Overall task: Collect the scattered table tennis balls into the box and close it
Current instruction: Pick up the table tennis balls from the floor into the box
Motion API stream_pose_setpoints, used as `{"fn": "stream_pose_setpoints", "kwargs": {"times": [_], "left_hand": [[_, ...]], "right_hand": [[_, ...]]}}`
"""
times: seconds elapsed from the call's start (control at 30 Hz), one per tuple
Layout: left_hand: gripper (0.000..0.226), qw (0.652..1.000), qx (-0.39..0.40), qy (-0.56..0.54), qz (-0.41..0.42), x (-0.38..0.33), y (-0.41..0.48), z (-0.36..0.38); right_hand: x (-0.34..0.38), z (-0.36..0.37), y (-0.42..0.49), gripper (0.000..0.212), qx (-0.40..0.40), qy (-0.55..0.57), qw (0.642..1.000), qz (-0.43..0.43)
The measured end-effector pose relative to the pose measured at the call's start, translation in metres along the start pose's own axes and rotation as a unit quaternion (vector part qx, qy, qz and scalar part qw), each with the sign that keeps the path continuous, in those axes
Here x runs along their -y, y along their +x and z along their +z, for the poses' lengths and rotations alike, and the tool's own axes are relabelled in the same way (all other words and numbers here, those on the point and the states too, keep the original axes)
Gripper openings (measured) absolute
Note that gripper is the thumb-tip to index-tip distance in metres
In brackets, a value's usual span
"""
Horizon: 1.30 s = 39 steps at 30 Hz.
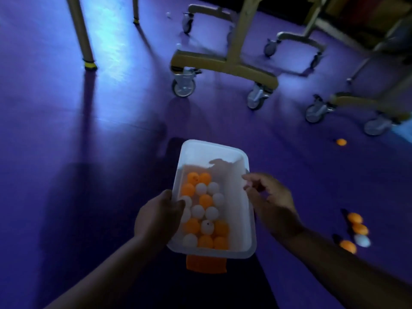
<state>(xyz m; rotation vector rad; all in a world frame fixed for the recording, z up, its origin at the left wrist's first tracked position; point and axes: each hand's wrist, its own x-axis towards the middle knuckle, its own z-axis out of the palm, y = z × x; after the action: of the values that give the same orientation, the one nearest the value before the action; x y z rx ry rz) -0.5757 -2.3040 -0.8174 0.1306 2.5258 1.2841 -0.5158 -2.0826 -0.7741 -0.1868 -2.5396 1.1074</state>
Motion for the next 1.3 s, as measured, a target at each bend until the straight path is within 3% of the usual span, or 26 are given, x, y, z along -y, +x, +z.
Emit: {"fn": "stream_pose_setpoints", "kwargs": {"times": [0.07,0.2,0.3,0.57,0.73,0.97,1.13,1.3], "left_hand": [[0.014,0.999,0.043,-0.013,0.024,-0.022,0.005,0.016],[0.016,0.994,0.099,0.0,0.055,-0.066,0.007,0.044],[0.021,0.99,0.11,0.038,0.08,-0.081,0.004,0.065],[0.019,0.984,0.151,0.083,0.049,-0.096,-0.027,0.122],[0.017,0.985,0.146,0.094,0.007,-0.121,-0.018,0.166],[0.027,0.983,0.141,0.113,-0.025,-0.159,0.002,0.234],[0.027,0.988,0.088,0.108,-0.064,-0.186,0.011,0.271],[0.034,0.979,0.041,0.144,-0.137,-0.201,0.013,0.291]], "right_hand": [[-0.008,-0.035,-0.011,0.027,-0.009,0.007,0.997,0.075],[-0.017,-0.095,-0.037,0.033,-0.059,-0.066,0.99,0.113],[-0.041,-0.119,-0.064,0.031,-0.053,-0.072,0.982,0.165],[-0.125,-0.141,-0.093,0.037,-0.101,0.03,0.965,0.238],[-0.167,-0.192,-0.084,0.027,-0.204,0.093,0.934,0.277],[-0.247,-0.255,-0.066,0.017,-0.217,0.101,0.913,0.331],[-0.292,-0.267,-0.064,0.017,-0.231,0.137,0.895,0.356],[-0.345,-0.26,-0.076,0.015,-0.234,0.067,0.887,0.391]]}}
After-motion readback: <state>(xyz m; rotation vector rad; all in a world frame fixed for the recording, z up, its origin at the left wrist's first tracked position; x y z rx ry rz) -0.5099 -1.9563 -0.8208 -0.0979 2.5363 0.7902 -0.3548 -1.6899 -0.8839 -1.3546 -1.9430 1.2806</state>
